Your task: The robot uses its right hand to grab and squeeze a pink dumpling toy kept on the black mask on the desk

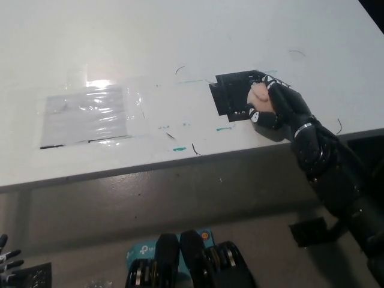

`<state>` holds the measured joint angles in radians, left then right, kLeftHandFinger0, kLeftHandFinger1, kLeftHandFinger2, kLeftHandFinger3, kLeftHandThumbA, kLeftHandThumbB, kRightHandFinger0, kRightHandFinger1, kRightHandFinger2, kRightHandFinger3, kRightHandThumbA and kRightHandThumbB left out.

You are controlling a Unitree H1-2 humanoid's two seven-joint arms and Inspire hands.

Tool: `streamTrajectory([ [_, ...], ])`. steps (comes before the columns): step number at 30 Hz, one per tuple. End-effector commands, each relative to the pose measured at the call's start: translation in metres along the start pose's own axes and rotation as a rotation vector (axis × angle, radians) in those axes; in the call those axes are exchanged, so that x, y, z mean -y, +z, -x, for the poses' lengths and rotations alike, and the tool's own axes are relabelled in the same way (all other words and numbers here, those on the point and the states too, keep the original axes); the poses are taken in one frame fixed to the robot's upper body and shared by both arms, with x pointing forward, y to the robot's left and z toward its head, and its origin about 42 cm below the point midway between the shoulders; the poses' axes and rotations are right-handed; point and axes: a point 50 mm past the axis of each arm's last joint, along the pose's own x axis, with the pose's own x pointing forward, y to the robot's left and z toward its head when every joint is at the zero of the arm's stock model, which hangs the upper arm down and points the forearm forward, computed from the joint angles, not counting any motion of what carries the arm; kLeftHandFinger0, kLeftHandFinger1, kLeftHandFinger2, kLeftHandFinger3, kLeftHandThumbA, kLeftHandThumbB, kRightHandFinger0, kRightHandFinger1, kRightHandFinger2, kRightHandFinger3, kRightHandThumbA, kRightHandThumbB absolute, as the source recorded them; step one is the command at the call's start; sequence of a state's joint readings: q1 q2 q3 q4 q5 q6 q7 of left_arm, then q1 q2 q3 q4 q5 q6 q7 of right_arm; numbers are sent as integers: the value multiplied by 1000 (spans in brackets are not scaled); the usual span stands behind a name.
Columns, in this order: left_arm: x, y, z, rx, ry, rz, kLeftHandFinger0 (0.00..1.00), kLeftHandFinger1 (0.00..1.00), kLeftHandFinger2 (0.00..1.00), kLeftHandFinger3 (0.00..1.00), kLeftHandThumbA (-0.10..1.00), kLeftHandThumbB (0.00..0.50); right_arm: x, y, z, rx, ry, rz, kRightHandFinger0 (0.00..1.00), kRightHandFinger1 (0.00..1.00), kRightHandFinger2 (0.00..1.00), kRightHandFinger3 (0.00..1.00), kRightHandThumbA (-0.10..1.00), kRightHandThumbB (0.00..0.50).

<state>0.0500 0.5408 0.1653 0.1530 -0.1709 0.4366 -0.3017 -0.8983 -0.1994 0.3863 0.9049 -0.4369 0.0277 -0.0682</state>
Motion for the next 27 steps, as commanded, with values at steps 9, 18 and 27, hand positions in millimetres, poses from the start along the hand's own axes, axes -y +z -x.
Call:
streamTrajectory([
  [9, -12, 15, 2, 62, 3, -25, 615, 755, 852, 873, 1000, 106, -44, 17, 12, 254, 123, 120, 17, 142, 184, 364, -100, 0],
  [18, -13, 15, 4, 51, 10, -19, 665, 781, 878, 908, 1000, 118, -20, 27, 26, 482, -336, -7, 0, 282, 611, 395, -100, 138],
  [27, -12, 15, 5, 55, 12, -9, 671, 790, 895, 926, 1000, 121, 39, 56, 32, 659, -604, -48, 0, 209, 633, 409, -100, 123],
])
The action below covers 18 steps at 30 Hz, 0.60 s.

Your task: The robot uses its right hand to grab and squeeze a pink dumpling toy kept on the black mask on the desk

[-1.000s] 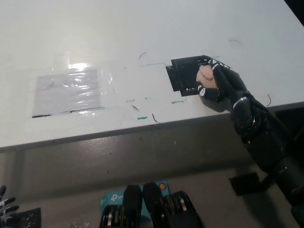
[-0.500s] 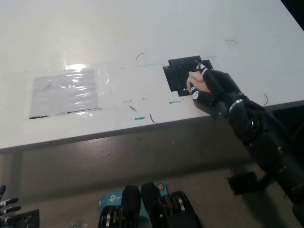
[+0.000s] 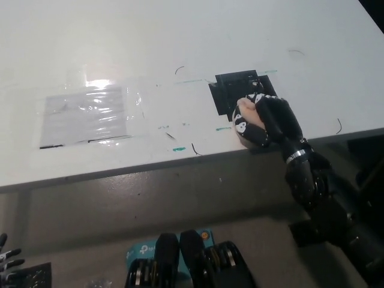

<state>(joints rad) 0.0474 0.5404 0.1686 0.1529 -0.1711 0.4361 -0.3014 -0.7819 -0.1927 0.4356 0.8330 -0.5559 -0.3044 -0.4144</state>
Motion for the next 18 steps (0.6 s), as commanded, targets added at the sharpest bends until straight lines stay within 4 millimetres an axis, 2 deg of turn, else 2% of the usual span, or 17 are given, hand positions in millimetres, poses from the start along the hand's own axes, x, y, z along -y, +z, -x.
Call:
streamTrajectory([
  [1, -12, 15, 4, 53, 10, -20, 671, 793, 899, 928, 1000, 126, 74, 46, -38, 320, -388, -36, 0, 207, 644, 396, -100, 121],
  [3, -12, 15, 3, 48, 11, -12, 672, 796, 903, 915, 1000, 136, 83, 50, -41, 345, -418, -28, 0, 207, 642, 369, -100, 110],
  [4, -12, 14, 4, 49, 9, -18, 675, 803, 909, 920, 1000, 136, 86, 53, -40, 354, -427, -34, 0, 164, 589, 349, -100, 146],
  [7, -12, 15, 5, 54, 5, -19, 670, 800, 895, 890, 1000, 123, 86, 56, -37, 370, -445, -38, 0, 83, 469, 321, -100, 178],
  [9, -12, 15, 5, 57, 5, -19, 673, 803, 895, 886, 1000, 123, 86, 57, -36, 374, -453, -39, 0, 50, 429, 292, -100, 189],
  [10, -12, 16, 4, 58, 1, -11, 693, 815, 905, 899, 1000, 124, 86, 59, -36, 382, -469, -44, 0, 47, 418, 282, -100, 179],
  [12, -12, 18, 5, 50, 14, -16, 680, 802, 901, 918, 1000, 140, 87, 62, -38, 387, -477, -54, 0, 42, 432, 259, -100, 206],
  [18, -13, 19, 4, 60, 10, -20, 707, 822, 912, 946, 1000, 119, 84, 62, -39, 387, -474, -45, 0, 67, 463, 250, -100, 204],
])
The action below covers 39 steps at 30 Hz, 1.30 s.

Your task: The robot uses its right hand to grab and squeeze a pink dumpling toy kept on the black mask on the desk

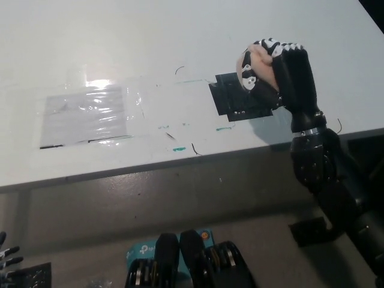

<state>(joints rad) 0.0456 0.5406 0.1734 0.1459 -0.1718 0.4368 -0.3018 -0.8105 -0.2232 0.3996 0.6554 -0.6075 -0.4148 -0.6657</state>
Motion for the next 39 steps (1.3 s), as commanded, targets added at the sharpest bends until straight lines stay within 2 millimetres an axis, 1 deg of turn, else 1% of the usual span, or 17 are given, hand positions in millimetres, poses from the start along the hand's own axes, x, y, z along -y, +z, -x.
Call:
streamTrajectory([
  [1, -12, 17, 4, 48, 9, -17, 710, 826, 913, 945, 1000, 126, 17, 16, -33, 121, -107, -23, 0, 68, 463, 248, -100, 204],
  [9, -12, 18, 4, 48, 7, -26, 717, 823, 919, 957, 1000, 125, 13, 13, -30, 121, -101, -11, 0, 23, 386, 204, -100, 197],
  [14, -13, 23, 0, 60, 11, -18, 707, 804, 897, 949, 1000, 121, 5, -5, -33, 20, 93, 85, 0, 104, 503, 248, -100, 174],
  [15, -12, 23, 0, 60, 10, -16, 714, 807, 903, 950, 1000, 128, 3, -8, -32, -1, 130, 92, 283, 199, 542, 318, -100, 191],
  [16, -12, 24, 0, 61, 10, -14, 718, 809, 907, 950, 1000, 128, 1, -11, -31, -28, 176, 96, 404, 160, 524, 263, -100, 174],
  [18, -12, 24, 0, 59, 13, -8, 730, 808, 905, 935, 1000, 134, -5, -21, -26, -101, 282, 168, 218, 250, 552, 368, -100, 145],
  [20, -13, 27, -1, 56, 19, -21, 734, 802, 904, 927, 1000, 138, -18, -41, -10, -188, 380, 212, 5, 144, 401, 288, -100, 52],
  [21, -13, 27, -1, 57, 19, -22, 734, 801, 906, 928, 1000, 138, -19, -42, -9, -196, 386, 214, 0, 111, 360, 254, -100, 10],
  [26, -14, 28, -3, 73, 17, -31, 704, 793, 902, 933, 1000, 142, -33, -60, 7, -375, 465, 254, 0, 124, 452, 253, -100, 0],
  [27, -14, 29, -3, 68, 22, -22, 707, 794, 899, 937, 1000, 147, -34, -62, 8, -390, 483, 254, 0, 137, 477, 380, -100, 0],
  [29, -14, 30, -3, 57, 26, -3, 706, 794, 895, 942, 1000, 155, -36, -63, 8, -418, 505, 262, 153, 329, 604, 671, -100, 10],
  [30, -14, 30, -3, 61, 21, -7, 691, 796, 910, 963, 1000, 156, -37, -63, 9, -418, 523, 279, 398, 550, 733, 854, -100, 2],
  [32, -14, 30, -3, 68, 18, -14, 687, 797, 908, 968, 1000, 159, -36, -63, 8, -433, 535, 263, 492, 625, 777, 964, -100, 0],
  [33, -13, 30, -3, 66, 19, -11, 691, 798, 904, 963, 1000, 150, -36, -64, 8, -436, 546, 278, 470, 617, 798, 1000, -100, 6],
  [34, -12, 30, -2, 66, 17, 3, 707, 801, 904, 955, 1000, 139, -37, -63, 9, -440, 553, 307, 673, 918, 1000, 1000, -63, 51],
  [36, -12, 29, -1, 63, 17, 0, 712, 801, 906, 955, 1000, 140, -37, -62, 10, -450, 561, 322, 1000, 1000, 1000, 1000, 136, 109],
  [39, -13, 28, -2, 55, 16, 6, 741, 818, 918, 981, 1000, 149, -35, -56, 8, -446, 555, 310, 1000, 1000, 1000, 1000, 232, 182],
])
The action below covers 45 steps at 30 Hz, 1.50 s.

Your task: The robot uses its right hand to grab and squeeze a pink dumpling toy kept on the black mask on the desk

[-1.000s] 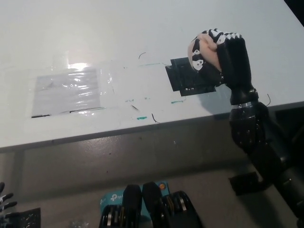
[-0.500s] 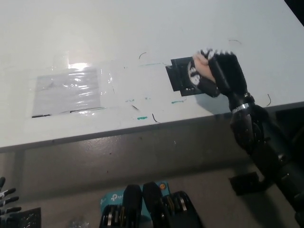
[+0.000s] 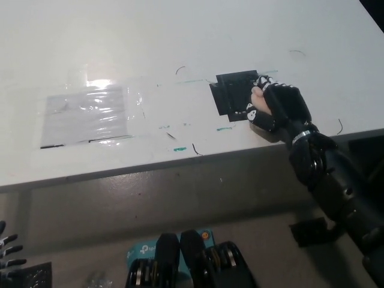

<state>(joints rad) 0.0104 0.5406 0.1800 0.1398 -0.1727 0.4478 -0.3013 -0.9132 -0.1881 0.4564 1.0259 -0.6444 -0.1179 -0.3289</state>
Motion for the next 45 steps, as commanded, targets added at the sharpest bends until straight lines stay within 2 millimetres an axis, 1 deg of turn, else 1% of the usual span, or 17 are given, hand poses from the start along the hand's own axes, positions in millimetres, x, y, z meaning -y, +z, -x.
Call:
streamTrajectory([
  [1, -11, 12, 3, 24, 11, 1, 742, 818, 920, 982, 1000, 138, 15, 6, -6, -27, 5, 21, 1000, 1000, 1000, 1000, 247, 191],
  [7, -11, 12, 2, 25, 16, -9, 694, 793, 902, 957, 1000, 144, 21, 18, -2, 34, -88, -48, 1000, 1000, 1000, 1000, 350, 283],
  [8, -12, 12, 2, 27, 16, -1, 715, 803, 907, 952, 1000, 144, 23, 21, -2, 36, -91, -55, 1000, 1000, 1000, 1000, 427, 339],
  [10, -12, 14, 2, 26, 15, -2, 723, 806, 911, 952, 1000, 145, 26, 24, -1, 37, -92, -59, 1000, 1000, 1000, 1000, 490, 372],
  [11, -12, 14, 2, 30, 16, -3, 722, 803, 911, 949, 1000, 157, 28, 28, 0, 39, -93, -66, 1000, 1000, 1000, 1000, 551, 432],
  [16, -13, 13, 1, 29, 14, -2, 707, 800, 907, 963, 1000, 159, 36, 36, 4, 50, -93, -79, 1000, 1000, 1000, 1000, 615, 499],
  [22, -12, 13, 3, 24, 20, 6, 713, 796, 902, 966, 1000, 168, 50, 46, 12, 71, -94, -122, 1000, 1000, 1000, 1000, 660, 500],
  [28, -11, 13, 2, 21, 20, -3, 711, 797, 906, 948, 1000, 146, 84, 48, 24, 114, -171, -191, 1000, 1000, 1000, 1000, 615, 434],
  [32, -11, 14, 1, 19, 19, 5, 716, 805, 919, 953, 1000, 158, 99, 44, 39, 139, -226, -259, 1000, 1000, 1000, 1000, 501, 404],
  [33, -11, 13, 1, 16, 25, -2, 700, 796, 906, 947, 1000, 161, 106, 37, 53, 191, -308, -352, 1000, 1000, 1000, 1000, 186, 312],
  [34, -11, 13, 1, 15, 26, -2, 698, 795, 905, 945, 1000, 160, 107, 37, 55, 197, -316, -364, 1000, 1000, 1000, 1000, 164, 301],
  [35, -12, 12, 3, 14, 24, -13, 696, 795, 906, 954, 1000, 149, 111, 25, 70, 193, -344, -423, 602, 770, 1000, 1000, 31, 194],
  [36, -13, 12, 3, 14, 25, -12, 693, 792, 905, 956, 1000, 142, 112, 20, 77, 188, -353, -433, 433, 558, 870, 1000, 15, 169],
  [37, -13, 12, 3, 14, 26, -10, 690, 790, 903, 956, 1000, 141, 113, 18, 79, 187, -356, -435, 329, 446, 773, 967, 9, 164],
  [38, -14, 12, 3, 19, 26, -38, 677, 783, 897, 959, 1000, 126, 109, 1, 104, 170, -378, -432, 242, 334, 602, 857, -44, 175],
  [41, -14, 10, 4, 21, 25, -32, 688, 790, 890, 950, 1000, 130, 102, -12, 128, 134, -374, -455, 186, 236, 451, 812, -29, 175],
  [45, -11, 8, 5, 13, 23, -22, 694, 779, 877, 931, 1000, 111, 76, -27, 164, 41, -314, -574, 224, 260, 448, 808, -94, 129],
])
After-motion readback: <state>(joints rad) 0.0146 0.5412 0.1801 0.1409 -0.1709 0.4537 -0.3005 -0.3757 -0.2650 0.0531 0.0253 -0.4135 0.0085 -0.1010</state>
